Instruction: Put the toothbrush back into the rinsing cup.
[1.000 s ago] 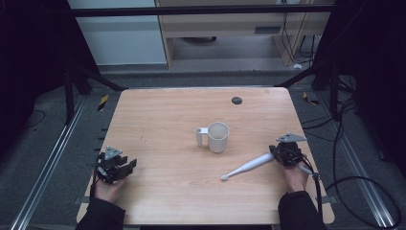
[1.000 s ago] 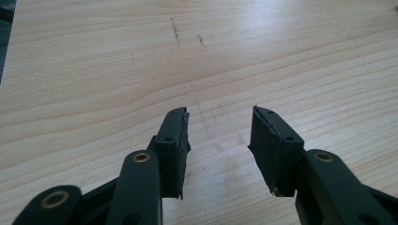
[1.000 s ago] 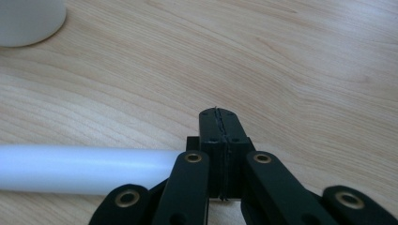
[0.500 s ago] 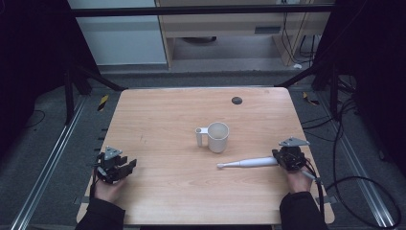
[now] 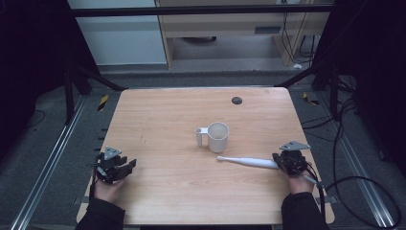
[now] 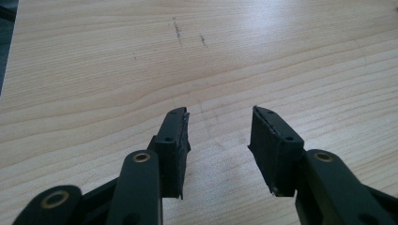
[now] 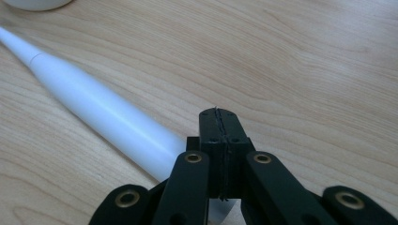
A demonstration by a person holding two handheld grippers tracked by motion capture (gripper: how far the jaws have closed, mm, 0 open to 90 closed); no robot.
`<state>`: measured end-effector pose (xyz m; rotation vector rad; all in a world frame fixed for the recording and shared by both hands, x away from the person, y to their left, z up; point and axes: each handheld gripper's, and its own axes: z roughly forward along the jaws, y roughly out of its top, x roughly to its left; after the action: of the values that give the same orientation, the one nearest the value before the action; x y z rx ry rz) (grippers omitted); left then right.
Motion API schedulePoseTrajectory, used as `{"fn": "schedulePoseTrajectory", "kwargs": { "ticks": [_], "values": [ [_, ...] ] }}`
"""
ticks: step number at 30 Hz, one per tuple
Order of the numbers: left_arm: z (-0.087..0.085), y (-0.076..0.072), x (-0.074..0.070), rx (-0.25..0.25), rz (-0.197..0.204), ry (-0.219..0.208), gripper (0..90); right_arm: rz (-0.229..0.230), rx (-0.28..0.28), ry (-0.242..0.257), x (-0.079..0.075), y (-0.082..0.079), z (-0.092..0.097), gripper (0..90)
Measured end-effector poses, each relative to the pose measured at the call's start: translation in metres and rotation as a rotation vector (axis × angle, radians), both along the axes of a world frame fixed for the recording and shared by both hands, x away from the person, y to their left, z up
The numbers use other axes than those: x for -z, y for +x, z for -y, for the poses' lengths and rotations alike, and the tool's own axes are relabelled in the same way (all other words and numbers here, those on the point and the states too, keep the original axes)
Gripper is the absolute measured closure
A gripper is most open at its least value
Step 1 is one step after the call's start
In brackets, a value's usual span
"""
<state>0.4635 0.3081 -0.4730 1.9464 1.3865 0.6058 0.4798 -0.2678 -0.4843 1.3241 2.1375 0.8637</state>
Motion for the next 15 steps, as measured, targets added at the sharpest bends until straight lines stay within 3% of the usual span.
{"fn": "schedulePoseTrajectory", "kwargs": {
  "ticks": [15],
  "values": [
    [0.0,0.0,0.0,0.0,-0.002,-0.001,55.9,-0.028,-0.014,-0.003,0.001,-0.015,-0.001,90.0]
  ]
}}
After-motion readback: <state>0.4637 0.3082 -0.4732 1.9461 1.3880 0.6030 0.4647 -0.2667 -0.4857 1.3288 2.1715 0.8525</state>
